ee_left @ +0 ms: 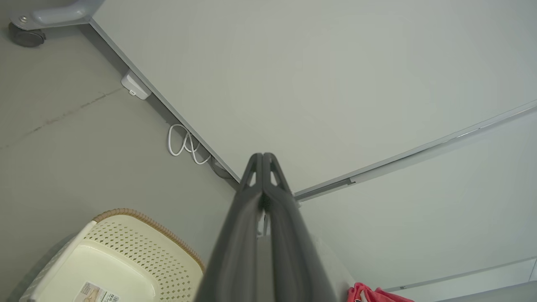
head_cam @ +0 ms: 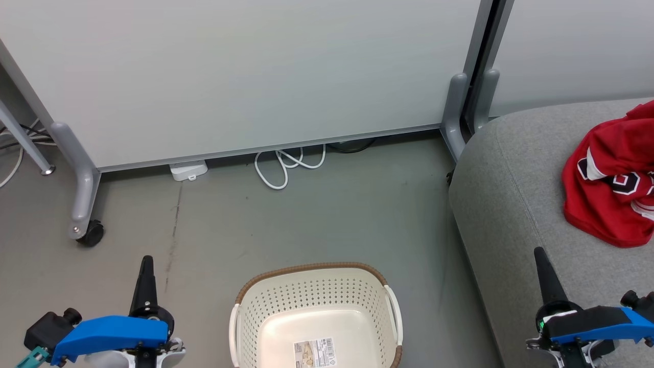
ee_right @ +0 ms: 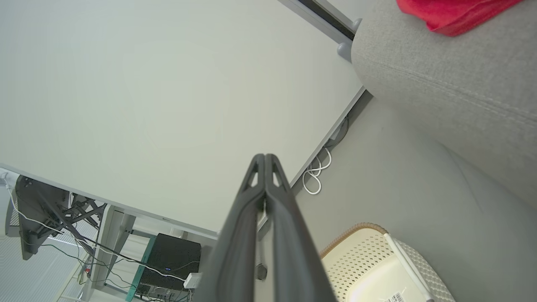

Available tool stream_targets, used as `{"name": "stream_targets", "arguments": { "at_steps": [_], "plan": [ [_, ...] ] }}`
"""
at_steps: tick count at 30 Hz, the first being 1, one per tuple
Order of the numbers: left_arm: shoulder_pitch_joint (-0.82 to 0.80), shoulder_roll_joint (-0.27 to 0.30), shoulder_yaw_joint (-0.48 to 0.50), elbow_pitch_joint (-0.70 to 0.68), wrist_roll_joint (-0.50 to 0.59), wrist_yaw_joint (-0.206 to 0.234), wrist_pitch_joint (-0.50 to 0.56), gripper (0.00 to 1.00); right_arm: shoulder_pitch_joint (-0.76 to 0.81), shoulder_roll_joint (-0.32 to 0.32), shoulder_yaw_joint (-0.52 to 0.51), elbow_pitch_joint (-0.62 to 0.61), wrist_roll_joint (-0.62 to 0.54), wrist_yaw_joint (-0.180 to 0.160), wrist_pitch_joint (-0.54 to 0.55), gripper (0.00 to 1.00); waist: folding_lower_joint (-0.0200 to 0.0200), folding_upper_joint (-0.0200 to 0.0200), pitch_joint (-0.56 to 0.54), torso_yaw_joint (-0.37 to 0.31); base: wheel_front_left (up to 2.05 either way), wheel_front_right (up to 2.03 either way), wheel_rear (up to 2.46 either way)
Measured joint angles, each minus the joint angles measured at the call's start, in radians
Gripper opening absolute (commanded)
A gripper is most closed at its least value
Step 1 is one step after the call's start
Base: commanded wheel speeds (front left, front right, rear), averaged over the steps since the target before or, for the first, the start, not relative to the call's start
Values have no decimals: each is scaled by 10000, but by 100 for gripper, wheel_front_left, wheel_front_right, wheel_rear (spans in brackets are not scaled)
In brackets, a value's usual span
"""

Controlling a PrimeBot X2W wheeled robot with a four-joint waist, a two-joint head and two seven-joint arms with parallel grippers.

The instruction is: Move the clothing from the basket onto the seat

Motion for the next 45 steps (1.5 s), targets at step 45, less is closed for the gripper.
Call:
{"name": "stream_targets", "arguments": {
  "at_steps": [45],
  "plan": [
    [-282,13,320,-198,-4046,-44,997,0,-184,33,-267,-199,4061,0,1028,0,-1,0,-127,-281,0,0,0]
  ]
}}
